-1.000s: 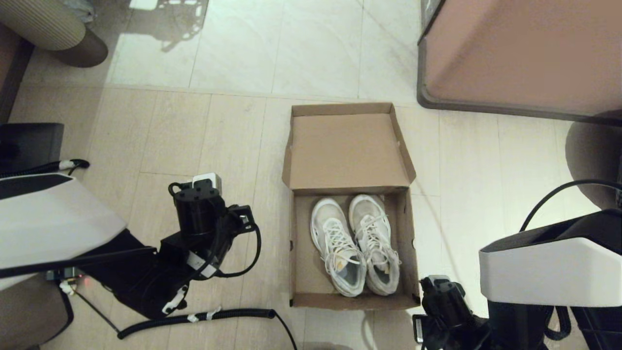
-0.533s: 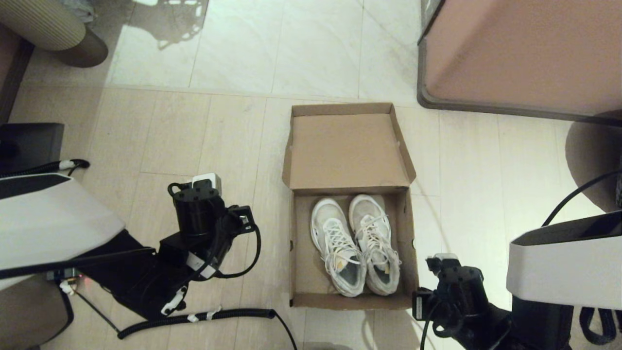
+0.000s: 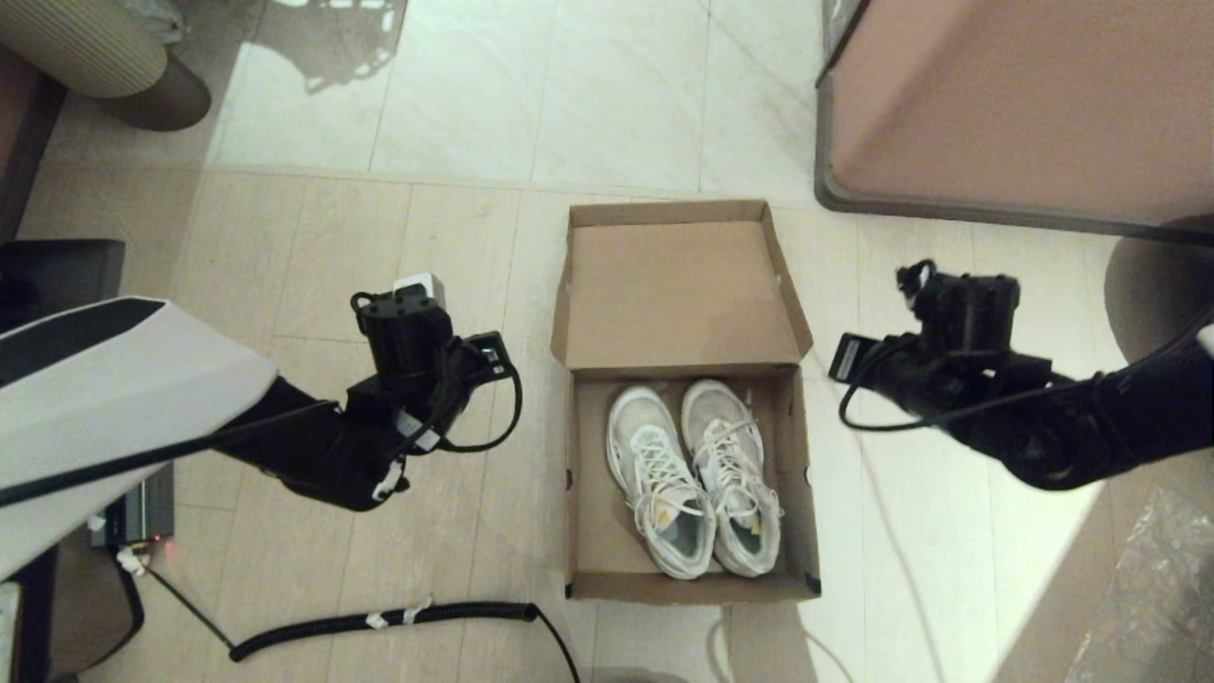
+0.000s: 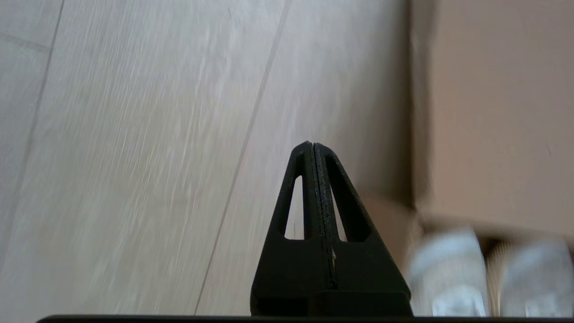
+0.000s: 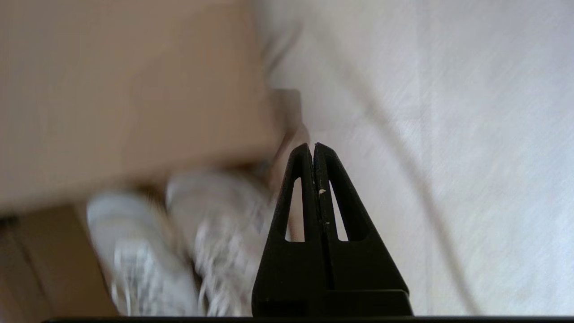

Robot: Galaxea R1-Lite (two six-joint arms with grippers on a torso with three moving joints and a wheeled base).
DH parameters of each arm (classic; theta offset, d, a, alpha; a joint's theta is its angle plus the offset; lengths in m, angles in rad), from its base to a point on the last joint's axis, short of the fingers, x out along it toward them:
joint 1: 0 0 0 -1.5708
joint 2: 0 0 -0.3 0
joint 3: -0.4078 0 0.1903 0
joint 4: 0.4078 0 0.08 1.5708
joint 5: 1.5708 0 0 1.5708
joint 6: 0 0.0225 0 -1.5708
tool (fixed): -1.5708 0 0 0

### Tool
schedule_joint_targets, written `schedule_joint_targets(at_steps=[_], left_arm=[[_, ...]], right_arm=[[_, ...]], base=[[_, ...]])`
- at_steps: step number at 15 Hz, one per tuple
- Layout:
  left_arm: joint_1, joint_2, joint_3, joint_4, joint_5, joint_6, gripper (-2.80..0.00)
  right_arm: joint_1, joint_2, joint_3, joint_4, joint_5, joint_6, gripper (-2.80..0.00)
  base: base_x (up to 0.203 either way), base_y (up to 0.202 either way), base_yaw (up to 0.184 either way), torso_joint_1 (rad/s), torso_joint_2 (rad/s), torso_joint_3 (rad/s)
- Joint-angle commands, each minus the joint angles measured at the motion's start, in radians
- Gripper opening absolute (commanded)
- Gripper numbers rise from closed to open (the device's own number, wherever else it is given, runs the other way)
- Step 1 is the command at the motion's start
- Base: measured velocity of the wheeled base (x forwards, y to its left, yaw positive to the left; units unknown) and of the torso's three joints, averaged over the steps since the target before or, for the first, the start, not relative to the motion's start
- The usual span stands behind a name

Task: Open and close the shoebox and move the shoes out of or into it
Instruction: Close the shoe box

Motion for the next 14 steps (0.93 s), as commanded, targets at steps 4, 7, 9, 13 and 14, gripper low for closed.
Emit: schedule_joint_targets(at_steps=[4, 7, 9, 13, 14], left_arm=[[0.099, 0.229, -0.438, 0.157, -0.067, -0.054, -2.8], [0.1, 0.327, -0.687, 0.336, -0.076, -0.066, -2.8], [0.074, 0.368, -0.802, 0.461, -0.071, -0.085, -2.8], [0.029, 0.378, -0.793, 0.5, -0.031, -0.092, -2.8], [0.021, 0.383, -0.791, 0.5, -0.029, -0.092, -2.8]], right_arm=[[-0.308, 0.114, -0.348, 0.298, 0.451, 0.219, -2.8], [-0.336, 0.343, -0.565, 0.309, 0.511, 0.369, -2.8], [-0.341, 0.477, -0.726, 0.308, 0.596, 0.556, -2.8], [-0.347, 0.635, -0.897, 0.175, 0.796, 0.844, -2.8], [-0.343, 0.659, -0.899, 0.079, 0.833, 0.918, -2.8]], base=[[0.0, 0.0, 0.0, 0.0, 0.0, 0.0], [0.0, 0.0, 0.0, 0.0, 0.0, 0.0], [0.0, 0.0, 0.0, 0.0, 0.0, 0.0], [0.0, 0.0, 0.0, 0.0, 0.0, 0.0], [0.0, 0.0, 0.0, 0.0, 0.0, 0.0]])
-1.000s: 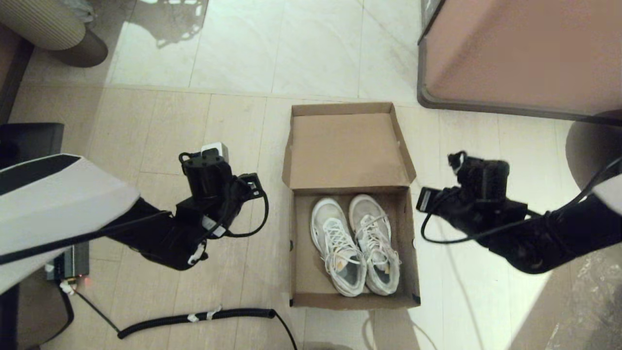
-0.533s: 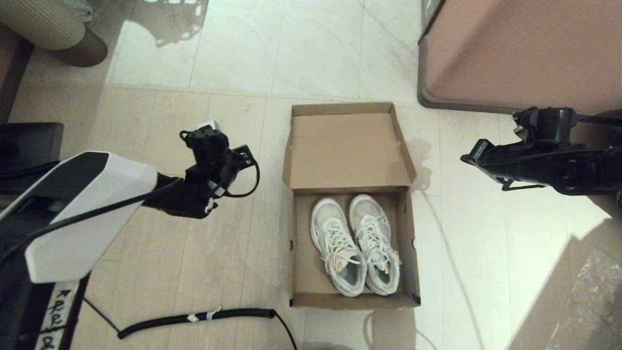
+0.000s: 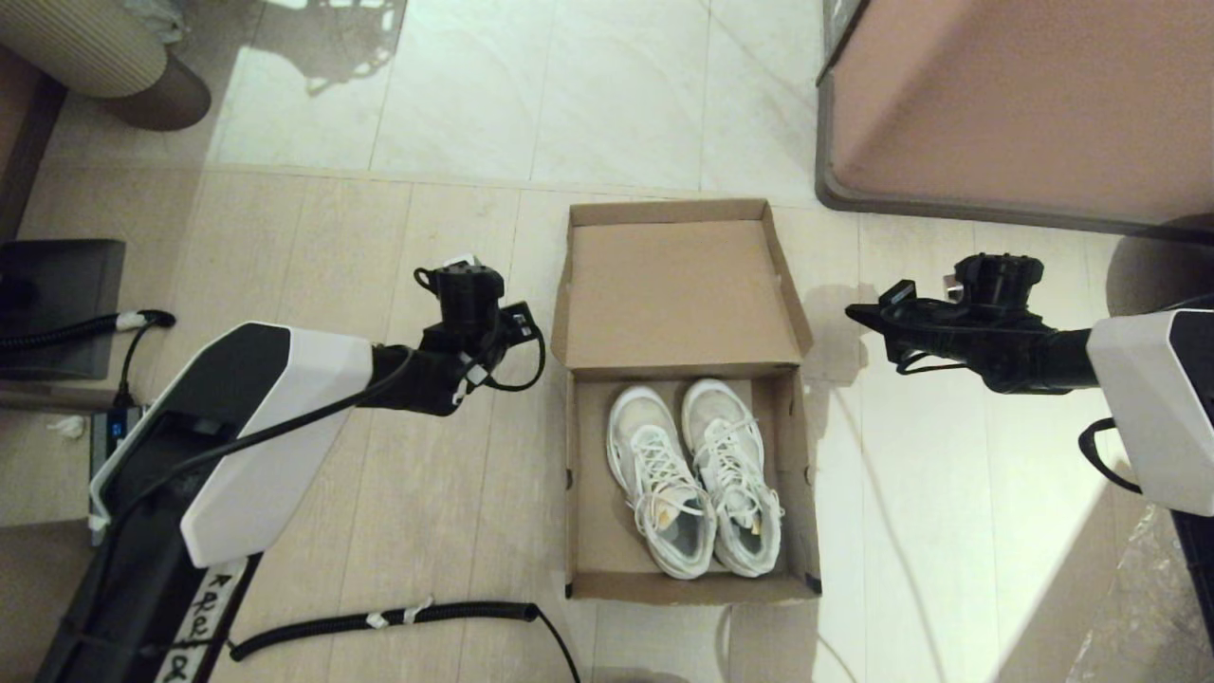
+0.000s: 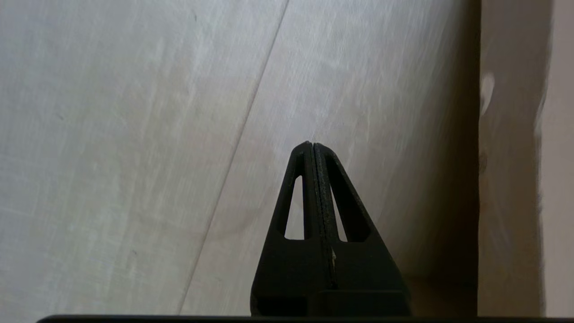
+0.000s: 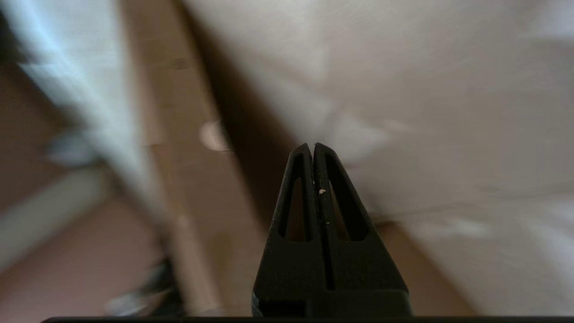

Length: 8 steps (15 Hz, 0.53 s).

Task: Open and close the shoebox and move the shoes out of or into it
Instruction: Close the shoe box

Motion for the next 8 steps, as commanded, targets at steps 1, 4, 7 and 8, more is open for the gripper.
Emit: schedule_joint_targets(at_steps=[1, 4, 7, 8], left_arm=[[-0.016, 0.013, -0.001, -0.002, 0.006, -0.002, -2.8], [-0.025, 0.015, 0.001, -0.001, 0.007, -0.005, -2.8], [-0.039, 0.026, 0.002, -0.004, 0.007, -0.01, -2.8], [-0.046, 0.026, 0.004, -0.003, 0.007, -0.011, -2.8]], right_arm=[[0.013, 0.108, -0.022, -0.181, 0.059, 0.164, -2.8], [0.037, 0.135, -0.024, -0.256, 0.118, 0.216, -2.8], [0.059, 0.172, -0.033, -0.353, 0.156, 0.326, -2.8], [0.064, 0.185, -0.035, -0.406, 0.171, 0.363, -2.8]], base=[[0.0, 0.0, 0.0, 0.0, 0.0, 0.0], [0.0, 0.0, 0.0, 0.0, 0.0, 0.0], [0.0, 0.0, 0.0, 0.0, 0.0, 0.0], [0.0, 0.0, 0.0, 0.0, 0.0, 0.0]])
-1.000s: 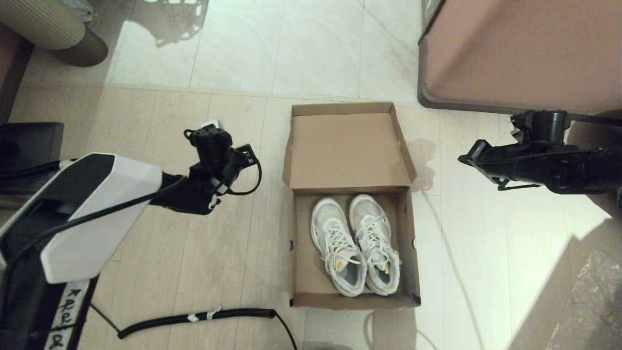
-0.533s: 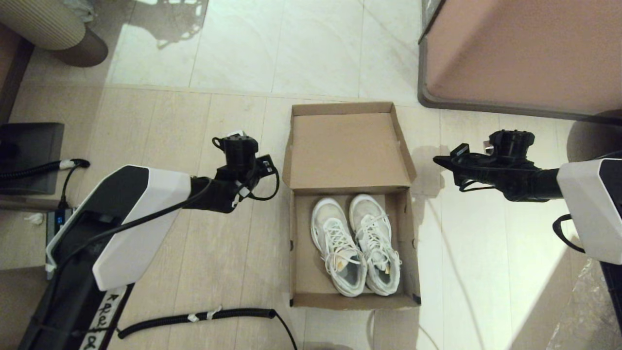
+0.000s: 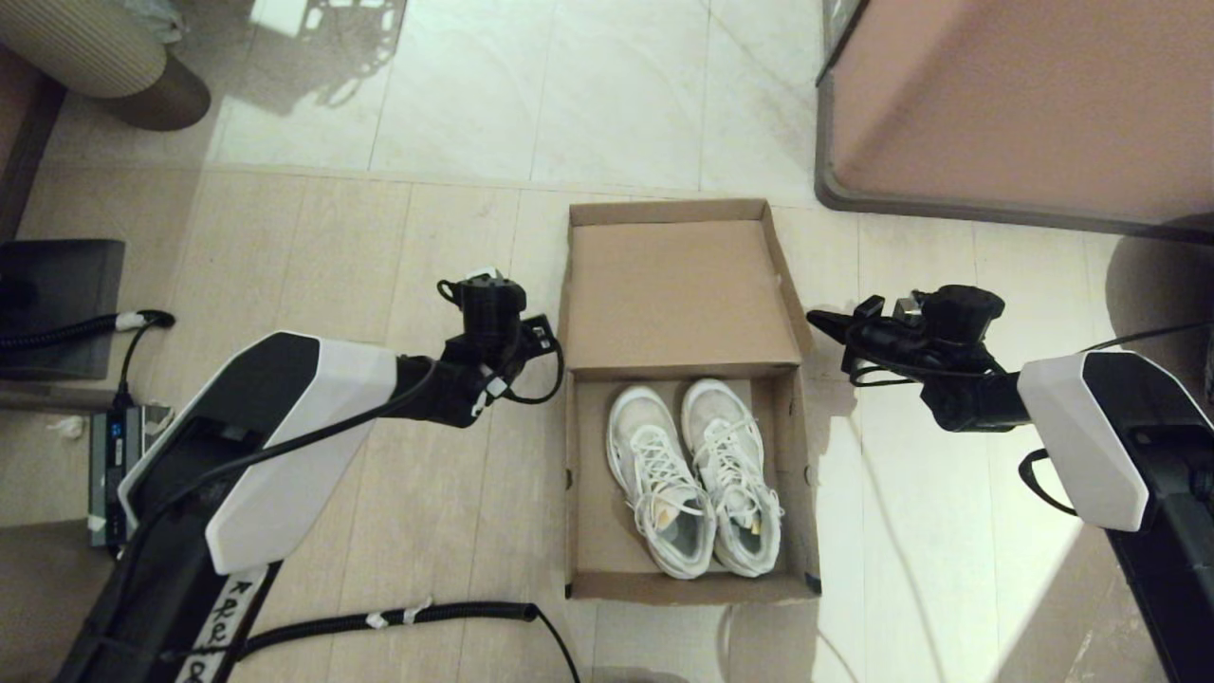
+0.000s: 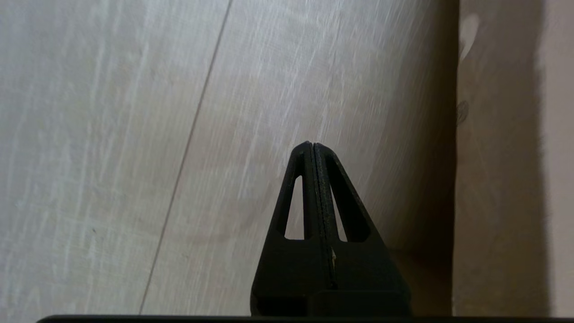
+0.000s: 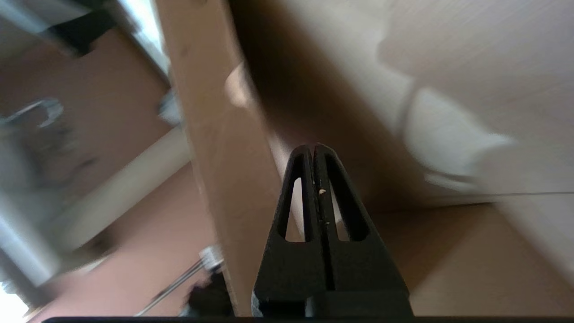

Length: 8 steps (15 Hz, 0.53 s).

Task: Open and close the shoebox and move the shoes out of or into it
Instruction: Close the shoe box

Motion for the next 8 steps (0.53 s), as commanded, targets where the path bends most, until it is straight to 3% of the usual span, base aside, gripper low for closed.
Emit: schedule_joint_targets(at_steps=[1, 2, 6, 8], left_arm=[[-0.011, 0.004, 0.001, -0.001, 0.002, -0.001, -2.8], [-0.017, 0.004, 0.001, 0.003, 0.002, -0.002, -2.8], [-0.034, 0.001, 0.001, 0.01, 0.009, -0.001, -2.8], [-0.043, 0.001, 0.001, 0.01, 0.037, -0.002, -2.8]], right_arm=[[0.014, 0.048, -0.004, -0.111, 0.035, 0.098, -2.8], [0.018, 0.057, -0.009, -0.134, 0.054, 0.136, -2.8], [0.053, 0.089, -0.013, -0.161, 0.085, 0.146, -2.8], [0.063, 0.091, -0.014, -0.182, 0.087, 0.19, -2.8]], base=[[0.0, 0.0, 0.0, 0.0, 0.0, 0.0], [0.0, 0.0, 0.0, 0.0, 0.0, 0.0], [0.0, 0.0, 0.0, 0.0, 0.0, 0.0], [0.0, 0.0, 0.0, 0.0, 0.0, 0.0]])
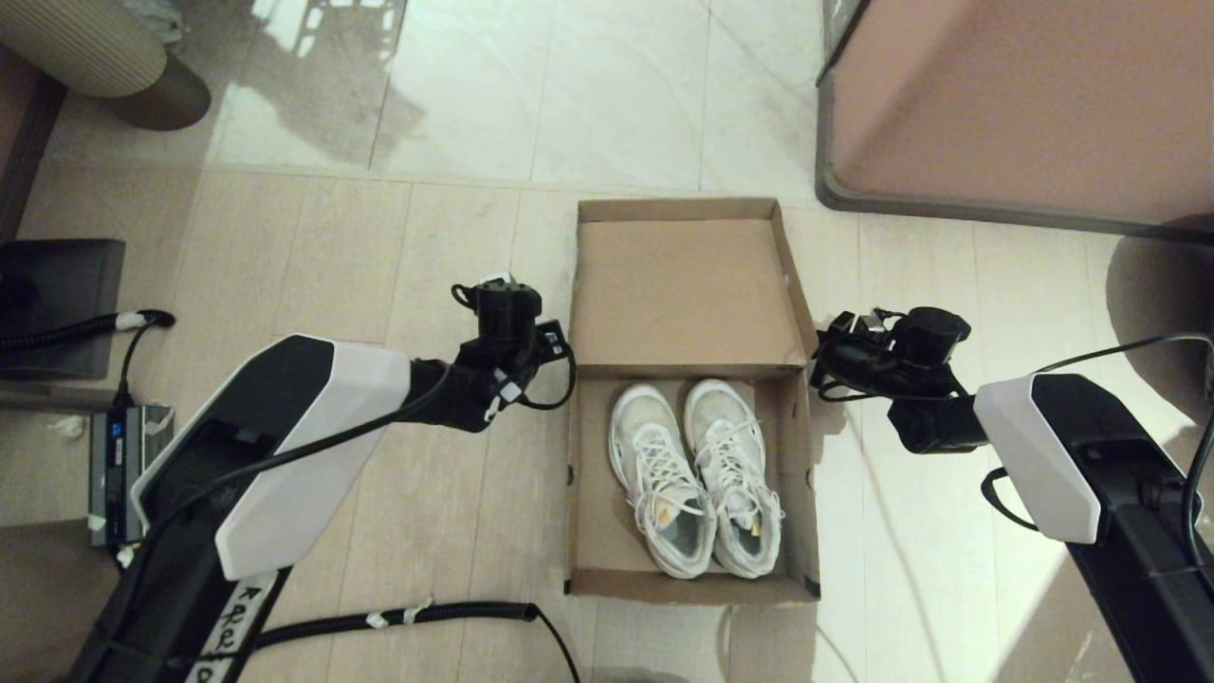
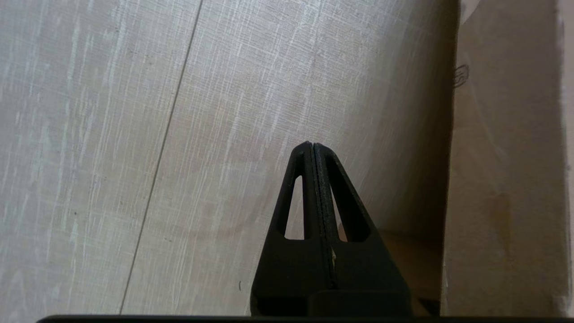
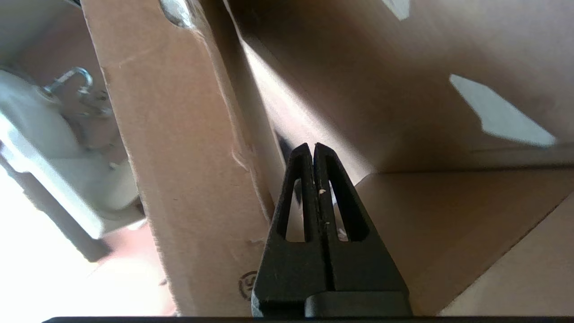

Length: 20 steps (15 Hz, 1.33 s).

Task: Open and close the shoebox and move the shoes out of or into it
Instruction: Close the shoe box

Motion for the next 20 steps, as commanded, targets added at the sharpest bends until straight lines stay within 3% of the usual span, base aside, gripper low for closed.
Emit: schedule_joint_targets(at_steps=[1, 6, 10, 15, 20], left_arm=[[-0.011, -0.002, 0.0, -0.003, 0.005, -0.002, -2.8], [-0.013, -0.002, 0.0, -0.004, 0.005, -0.002, -2.8], [-0.013, -0.005, 0.0, -0.006, 0.005, -0.004, -2.8], [-0.03, 0.0, 0.0, -0.006, 0.005, -0.005, -2.8], [-0.038, 0.004, 0.0, -0.006, 0.005, -0.007, -2.8]], right_arm=[[0.012, 0.013, -0.002, -0.055, 0.008, 0.067, -2.8], [-0.005, 0.005, -0.003, -0.194, 0.014, 0.268, -2.8], [-0.036, 0.01, -0.003, -0.369, 0.095, 0.43, -2.8], [-0.041, 0.012, -0.004, -0.426, 0.191, 0.445, -2.8], [-0.015, 0.012, -0.004, -0.429, 0.219, 0.452, -2.8]], base=[[0.0, 0.0, 0.0, 0.0, 0.0, 0.0], [0.0, 0.0, 0.0, 0.0, 0.0, 0.0], [0.0, 0.0, 0.0, 0.0, 0.0, 0.0], [0.0, 0.0, 0.0, 0.0, 0.0, 0.0], [0.0, 0.0, 0.0, 0.0, 0.0, 0.0]])
